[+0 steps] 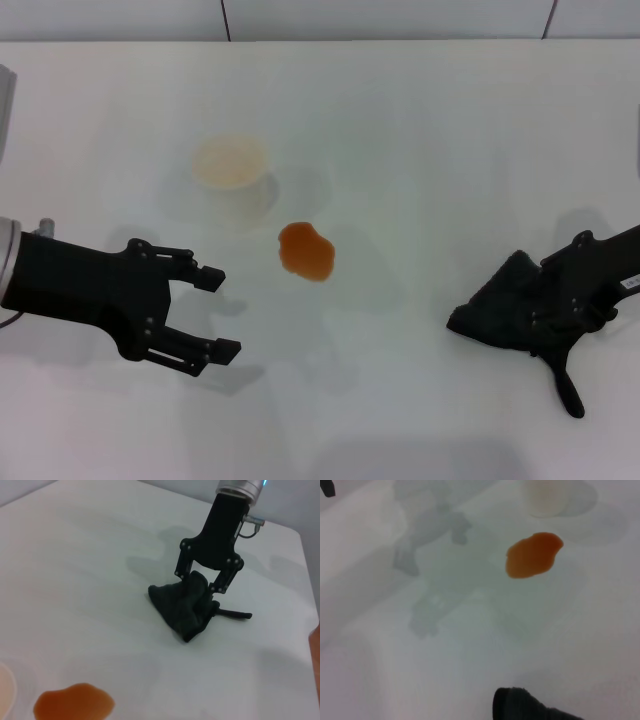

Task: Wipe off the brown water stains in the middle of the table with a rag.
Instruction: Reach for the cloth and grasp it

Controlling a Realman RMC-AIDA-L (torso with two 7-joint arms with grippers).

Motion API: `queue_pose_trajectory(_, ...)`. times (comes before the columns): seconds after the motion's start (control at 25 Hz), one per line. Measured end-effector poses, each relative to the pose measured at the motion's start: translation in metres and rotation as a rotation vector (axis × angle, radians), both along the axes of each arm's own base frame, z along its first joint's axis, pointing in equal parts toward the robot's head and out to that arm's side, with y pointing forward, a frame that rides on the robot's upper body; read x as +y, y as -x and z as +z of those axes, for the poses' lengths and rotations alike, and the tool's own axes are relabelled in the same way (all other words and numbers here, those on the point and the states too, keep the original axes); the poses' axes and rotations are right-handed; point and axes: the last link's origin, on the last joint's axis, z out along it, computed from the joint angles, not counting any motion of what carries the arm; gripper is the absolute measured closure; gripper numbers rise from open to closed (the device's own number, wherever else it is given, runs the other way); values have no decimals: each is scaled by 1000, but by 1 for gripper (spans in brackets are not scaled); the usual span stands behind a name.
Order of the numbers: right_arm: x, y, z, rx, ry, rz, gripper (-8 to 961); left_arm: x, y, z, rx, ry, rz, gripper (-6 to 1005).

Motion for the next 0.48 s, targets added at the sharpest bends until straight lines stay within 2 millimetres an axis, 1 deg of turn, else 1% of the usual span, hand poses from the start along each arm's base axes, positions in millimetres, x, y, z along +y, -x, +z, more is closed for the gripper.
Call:
queue_pose_trajectory(0.24,1,0,-5,-31,1,19,546,1,0,0,0,-8,2,107)
queue_pose_trajectory(0.48,4,-2,-5,-51,-12,28,584,2,-1,-1,-1,-8,-1,108)
